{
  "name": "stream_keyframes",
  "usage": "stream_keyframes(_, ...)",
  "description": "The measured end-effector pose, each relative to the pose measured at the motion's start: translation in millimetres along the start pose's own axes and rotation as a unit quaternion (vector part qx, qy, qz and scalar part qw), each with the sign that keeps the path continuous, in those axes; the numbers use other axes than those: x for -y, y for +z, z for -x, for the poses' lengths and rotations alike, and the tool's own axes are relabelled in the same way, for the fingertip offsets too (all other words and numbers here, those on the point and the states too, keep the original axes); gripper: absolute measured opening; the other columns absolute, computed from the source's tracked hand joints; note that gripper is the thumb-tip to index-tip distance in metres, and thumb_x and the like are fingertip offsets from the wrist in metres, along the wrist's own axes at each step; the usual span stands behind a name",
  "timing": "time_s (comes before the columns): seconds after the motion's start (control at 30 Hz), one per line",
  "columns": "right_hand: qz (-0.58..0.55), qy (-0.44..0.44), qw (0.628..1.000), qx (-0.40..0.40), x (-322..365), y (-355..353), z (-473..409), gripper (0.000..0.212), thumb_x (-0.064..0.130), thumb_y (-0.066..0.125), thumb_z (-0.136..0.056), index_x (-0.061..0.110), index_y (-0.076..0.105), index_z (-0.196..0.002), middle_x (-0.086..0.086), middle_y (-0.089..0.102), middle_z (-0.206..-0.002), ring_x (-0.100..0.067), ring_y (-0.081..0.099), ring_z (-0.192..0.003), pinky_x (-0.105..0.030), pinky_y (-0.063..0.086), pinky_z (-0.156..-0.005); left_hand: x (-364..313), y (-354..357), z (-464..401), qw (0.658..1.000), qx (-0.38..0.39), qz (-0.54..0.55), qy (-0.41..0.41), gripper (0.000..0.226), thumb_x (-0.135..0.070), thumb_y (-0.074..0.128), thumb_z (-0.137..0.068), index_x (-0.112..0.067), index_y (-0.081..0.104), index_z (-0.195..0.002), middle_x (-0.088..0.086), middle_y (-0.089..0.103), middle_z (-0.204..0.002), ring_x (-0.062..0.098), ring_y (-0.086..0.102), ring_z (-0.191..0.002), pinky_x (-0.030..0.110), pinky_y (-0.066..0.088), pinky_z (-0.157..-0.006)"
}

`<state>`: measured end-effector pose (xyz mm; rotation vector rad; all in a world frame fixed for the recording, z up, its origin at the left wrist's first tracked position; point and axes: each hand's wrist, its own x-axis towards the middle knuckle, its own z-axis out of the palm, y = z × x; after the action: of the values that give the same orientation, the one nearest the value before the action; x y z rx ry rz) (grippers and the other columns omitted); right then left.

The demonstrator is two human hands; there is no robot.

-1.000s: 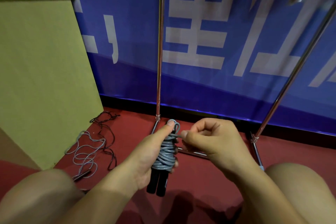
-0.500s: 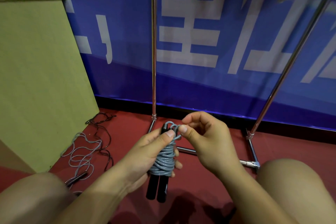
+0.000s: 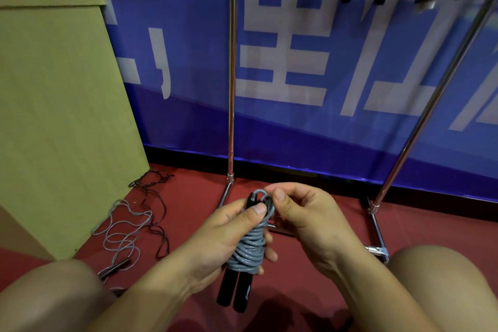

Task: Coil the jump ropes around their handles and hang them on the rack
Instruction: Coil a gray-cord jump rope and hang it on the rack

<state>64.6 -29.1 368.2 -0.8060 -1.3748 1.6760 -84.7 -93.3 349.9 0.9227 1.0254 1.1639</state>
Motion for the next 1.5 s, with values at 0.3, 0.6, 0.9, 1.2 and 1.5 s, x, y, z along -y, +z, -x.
stream_keyframes(0.3, 0.028, -0.016, 0.999, -0.029, -2.9, 2.6, 0.9, 0.012, 0.017, 0.073, -0.078, 0.009, 0.07, -0.086, -0.003, 0.07, -0.075, -0.013, 0.061, -0.07, -0.022, 0.052, -0.064, 3.3, 0.9, -2.6, 1.0, -0.011, -0.009, -0.008, 0.049, -0.046, 0.065, -0.082, -0.01, 0.062, -0.115, 0.015, 0.063, -0.081, 0.033, 0.069, -0.072, 0.037, 0.057, -0.058)
stream_keyframes(0.6, 0.164, -0.114, 0.976, -0.091, -10.1, 7.2, 2.0, 0.012, 0.011, 0.071, -0.088, 0.019, 0.069, -0.08, 0.005, 0.071, -0.075, -0.007, 0.062, -0.067, -0.023, 0.052, -0.064, 6.3, 1.3, -4.8, 0.999, 0.018, -0.018, 0.04, 0.032, -0.034, 0.071, -0.081, -0.01, 0.067, -0.103, 0.009, 0.066, -0.081, 0.021, 0.068, -0.07, 0.035, 0.056, -0.061)
stream_keyframes(0.9, 0.103, -0.101, 0.987, -0.075, -11.1, 6.1, -0.2, 0.009, 0.011, 0.07, -0.088, 0.01, 0.071, -0.08, -0.005, 0.071, -0.072, -0.011, 0.063, -0.067, -0.023, 0.053, -0.063, 13.4, -1.9, -11.5, 0.985, -0.073, -0.113, 0.106, 0.049, -0.046, 0.07, -0.072, -0.015, 0.068, -0.108, 0.018, 0.068, -0.098, 0.021, 0.063, -0.09, 0.044, 0.053, -0.086)
stream_keyframes(1.2, 0.013, -0.073, 0.996, -0.041, -9.1, 3.7, -1.8, 0.015, 0.005, 0.056, -0.096, 0.008, 0.07, -0.094, 0.0, 0.063, -0.064, -0.007, 0.05, -0.053, -0.021, 0.046, -0.055, 10.7, -1.0, -10.3, 0.982, -0.071, -0.104, 0.144, 0.015, -0.03, 0.059, -0.086, -0.025, 0.071, -0.093, 0.007, 0.065, -0.072, 0.03, 0.068, -0.072, 0.039, 0.056, -0.063)
stream_keyframes(1.5, 0.023, -0.014, 0.999, 0.027, -13.2, -1.3, -3.3, 0.026, 0.036, 0.069, -0.085, 0.01, 0.066, -0.084, -0.011, 0.063, -0.072, -0.031, 0.053, -0.066, -0.04, 0.045, -0.065, 7.3, -3.0, -10.7, 0.987, -0.054, -0.09, 0.121, 0.034, -0.046, 0.068, -0.082, -0.013, 0.069, -0.094, 0.015, 0.064, -0.07, 0.025, 0.067, -0.063, 0.034, 0.054, -0.057)
